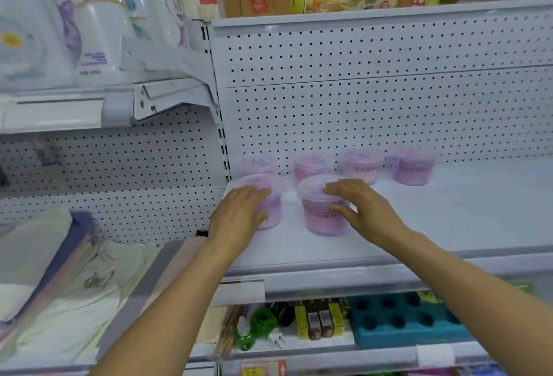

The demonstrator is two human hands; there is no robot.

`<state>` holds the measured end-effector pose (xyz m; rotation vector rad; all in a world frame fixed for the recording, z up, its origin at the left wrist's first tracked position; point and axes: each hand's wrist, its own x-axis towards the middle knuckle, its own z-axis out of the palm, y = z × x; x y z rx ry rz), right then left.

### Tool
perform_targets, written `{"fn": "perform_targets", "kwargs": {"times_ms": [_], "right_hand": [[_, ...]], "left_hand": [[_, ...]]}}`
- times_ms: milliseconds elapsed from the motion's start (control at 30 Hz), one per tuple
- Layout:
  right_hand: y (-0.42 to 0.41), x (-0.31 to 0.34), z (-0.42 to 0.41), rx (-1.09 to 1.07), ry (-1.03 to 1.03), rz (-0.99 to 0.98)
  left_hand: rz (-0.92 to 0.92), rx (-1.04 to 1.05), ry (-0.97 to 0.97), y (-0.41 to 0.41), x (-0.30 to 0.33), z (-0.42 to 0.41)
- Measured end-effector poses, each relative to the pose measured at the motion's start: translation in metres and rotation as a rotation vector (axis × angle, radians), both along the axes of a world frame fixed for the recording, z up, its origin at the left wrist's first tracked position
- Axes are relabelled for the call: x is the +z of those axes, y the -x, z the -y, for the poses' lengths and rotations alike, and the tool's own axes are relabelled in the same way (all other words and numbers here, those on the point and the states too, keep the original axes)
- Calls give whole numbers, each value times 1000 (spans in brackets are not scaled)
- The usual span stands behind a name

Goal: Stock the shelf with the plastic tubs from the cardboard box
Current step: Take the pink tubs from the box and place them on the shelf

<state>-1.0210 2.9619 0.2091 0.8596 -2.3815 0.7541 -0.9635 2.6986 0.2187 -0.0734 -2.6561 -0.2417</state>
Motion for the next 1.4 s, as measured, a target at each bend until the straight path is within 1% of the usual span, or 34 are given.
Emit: {"fn": "perform_targets", "kwargs": {"times_ms": [67,233,333,433,467,533,633,700,867,967,1033,1100,1167,1267,1400], "right_hand": [[8,0,5,-14,-10,21],[18,-1,10,-52,-65,61],[15,2,11,-82,-136,65],[4,8,5,-101,-267,17],[-2,8,0,-113,-285,-1],[-17,6,-20,-149,-249,-54],[-51,1,-63,-240,-140,-142],[-77,-3,-103,-317,-99,-162],[-145,-26,-229,-513,-112,-135],[-185,-47,-317,-638,-183,-57],[-215,-65,-382,-763,-215,11],[-235,-79,-421,-819,-213,51],[-265,-100,-474,-893,-168,156],[-307,-141,-547,-1013,-94,272],[-346,-188,-622,-1154,-3,471]], "left_hand": [[-25,39,-22,0,-1,3],[-54,120,47,3,-5,7],[-66,111,67,2,-5,9],[-41,98,111,1,-5,0],[-55,74,92,-3,-5,-8],[-110,-3,62,-13,-5,-35],[-200,-116,13,-33,-5,-91],[-215,-183,-47,-45,-7,-136],[-129,-387,-129,-67,-30,-268],[-59,-503,-95,-76,-52,-358],[-18,-588,-45,-83,-71,-426],[39,-648,-38,-86,-88,-468],[83,-748,-36,-94,-112,-525],[218,-865,-3,-110,-145,-602],[321,-1014,25,-117,-184,-683]]}}
